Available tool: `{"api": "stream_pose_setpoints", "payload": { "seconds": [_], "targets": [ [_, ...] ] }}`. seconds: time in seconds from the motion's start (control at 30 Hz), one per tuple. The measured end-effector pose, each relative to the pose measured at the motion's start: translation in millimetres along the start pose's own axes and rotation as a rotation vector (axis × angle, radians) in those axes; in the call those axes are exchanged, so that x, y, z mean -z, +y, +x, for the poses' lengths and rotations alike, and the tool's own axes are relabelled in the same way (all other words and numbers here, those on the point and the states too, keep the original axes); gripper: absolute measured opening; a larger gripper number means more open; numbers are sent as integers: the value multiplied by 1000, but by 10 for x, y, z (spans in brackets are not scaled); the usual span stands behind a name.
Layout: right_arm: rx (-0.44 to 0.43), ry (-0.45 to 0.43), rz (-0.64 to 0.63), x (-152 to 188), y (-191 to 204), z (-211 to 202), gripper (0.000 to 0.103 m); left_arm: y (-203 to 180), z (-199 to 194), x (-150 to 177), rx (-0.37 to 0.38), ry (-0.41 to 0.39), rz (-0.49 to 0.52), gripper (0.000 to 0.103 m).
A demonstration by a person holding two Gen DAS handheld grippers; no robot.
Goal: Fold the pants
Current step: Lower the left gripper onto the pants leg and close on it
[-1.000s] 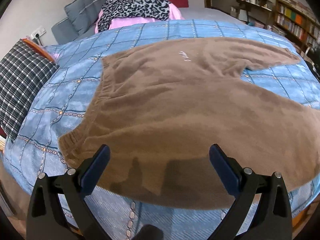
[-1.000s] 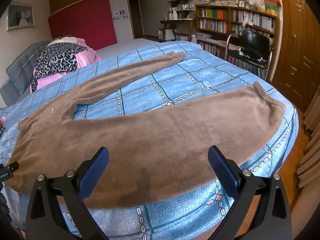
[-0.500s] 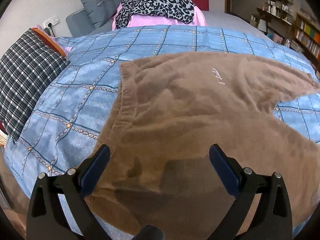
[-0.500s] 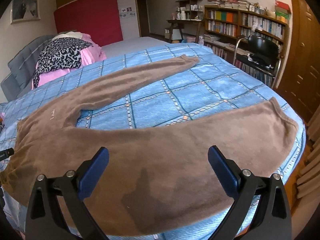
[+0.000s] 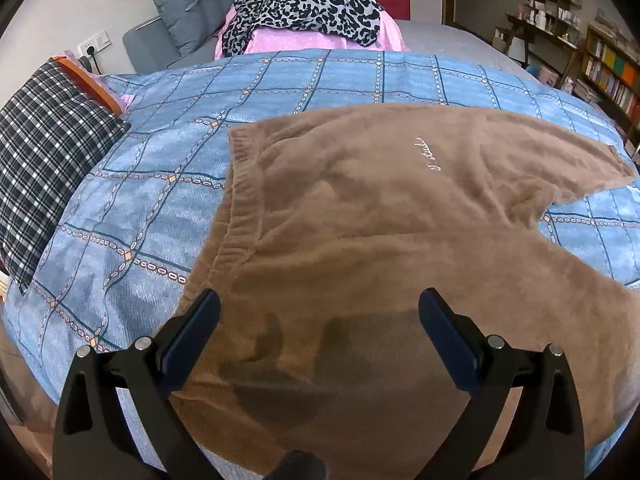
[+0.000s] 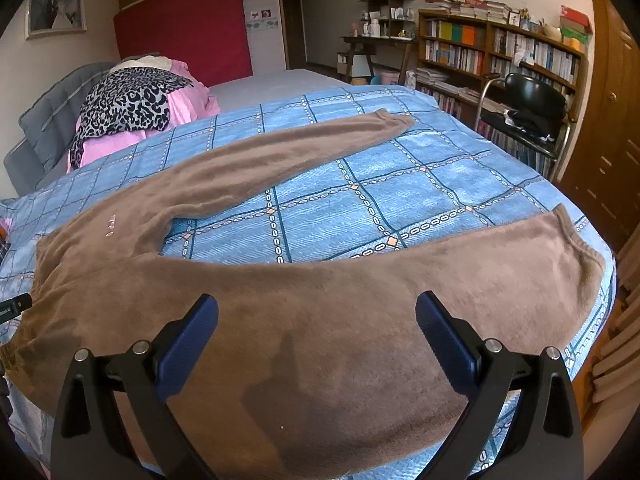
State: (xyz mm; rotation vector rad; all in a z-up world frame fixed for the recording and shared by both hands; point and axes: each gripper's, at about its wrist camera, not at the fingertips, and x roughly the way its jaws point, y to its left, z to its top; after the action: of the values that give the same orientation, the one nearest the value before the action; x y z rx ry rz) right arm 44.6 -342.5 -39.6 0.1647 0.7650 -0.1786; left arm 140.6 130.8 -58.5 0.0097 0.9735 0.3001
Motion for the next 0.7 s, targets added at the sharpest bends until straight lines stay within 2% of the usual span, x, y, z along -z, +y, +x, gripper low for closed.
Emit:
{"api": "stream_pose_setpoints", "payload": {
  "seconds": [0.17,0.37,0.7],
  "targets": [
    [-1,11,-11,-68,77,65,98,106,109,-166,-16,-1,-7,101],
    [-10,41,-33,-155,243,213,98,411,414,-535,-59,4,-49,101],
    [-27,92,-70,-274,636,526,98,1000,1206,-1221,-16,41,-145,100]
  ]
}}
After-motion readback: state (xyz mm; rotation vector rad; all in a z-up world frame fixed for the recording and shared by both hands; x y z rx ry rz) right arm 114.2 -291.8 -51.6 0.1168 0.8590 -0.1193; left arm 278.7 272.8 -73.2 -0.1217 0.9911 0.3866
